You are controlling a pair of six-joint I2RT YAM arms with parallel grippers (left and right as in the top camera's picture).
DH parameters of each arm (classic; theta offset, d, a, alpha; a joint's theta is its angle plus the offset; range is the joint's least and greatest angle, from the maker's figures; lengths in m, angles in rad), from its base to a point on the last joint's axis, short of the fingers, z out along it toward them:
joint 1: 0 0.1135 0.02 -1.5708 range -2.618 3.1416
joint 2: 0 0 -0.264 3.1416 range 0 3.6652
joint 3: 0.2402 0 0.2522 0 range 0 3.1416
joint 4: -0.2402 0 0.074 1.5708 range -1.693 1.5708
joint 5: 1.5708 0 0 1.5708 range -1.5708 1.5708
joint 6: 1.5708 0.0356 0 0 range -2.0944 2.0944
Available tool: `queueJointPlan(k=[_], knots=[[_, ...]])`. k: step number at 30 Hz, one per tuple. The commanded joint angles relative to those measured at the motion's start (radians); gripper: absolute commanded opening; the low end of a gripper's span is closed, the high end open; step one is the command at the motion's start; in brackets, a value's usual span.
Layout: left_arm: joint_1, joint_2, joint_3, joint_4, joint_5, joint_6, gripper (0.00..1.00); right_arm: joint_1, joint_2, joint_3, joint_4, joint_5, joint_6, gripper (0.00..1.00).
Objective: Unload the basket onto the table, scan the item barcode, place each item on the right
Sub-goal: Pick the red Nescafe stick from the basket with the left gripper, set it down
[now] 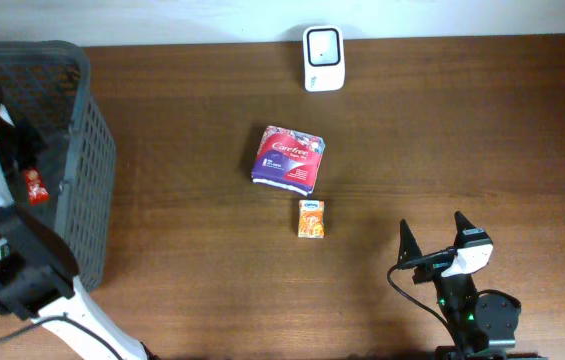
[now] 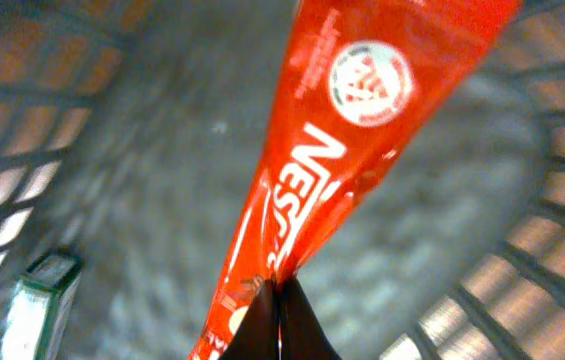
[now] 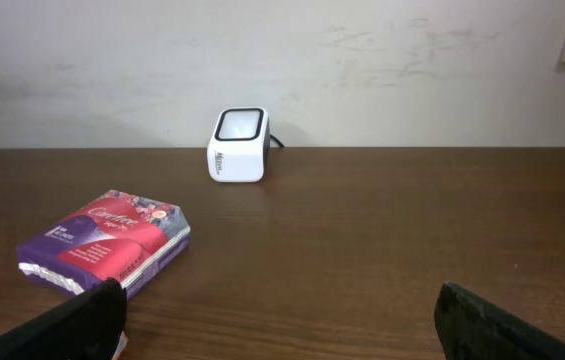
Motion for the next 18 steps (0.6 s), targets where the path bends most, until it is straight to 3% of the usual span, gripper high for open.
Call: queueJointPlan(k=[1,5,7,9,14,18], knots=[[0.003,-0.224,0.06,-0.019,0.119,-0.056,0.0,0.007,-0.006,-0.007,-0.004,0.002,-0.007,0.98],[-0.017,-0.442,0.06,-0.043,0.381,-0.057,0.0,0.007,-0.006,-0.007,-0.004,0.002,-0.007,0.98],[-0.103,-0.513,0.06,-0.043,0.398,-0.056,0.0,0.007,-0.006,-0.007,-0.004,0.002,-0.007,0.98],[-0.221,-0.552,0.06,-0.054,0.398,-0.063,0.0,0.007,-0.006,-0.007,-0.004,0.002,-0.007,0.98],[-0.695,-0.494,0.052,-0.054,0.397,-0.064,0.0,0.007,-0.006,-0.007,-0.004,0.002,-0.007,0.98],[-0.898,-0.346,0.052,0.002,0.383,-0.125,0.0,0.007,-0.006,-0.007,-0.004,0.002,-0.007,0.98]])
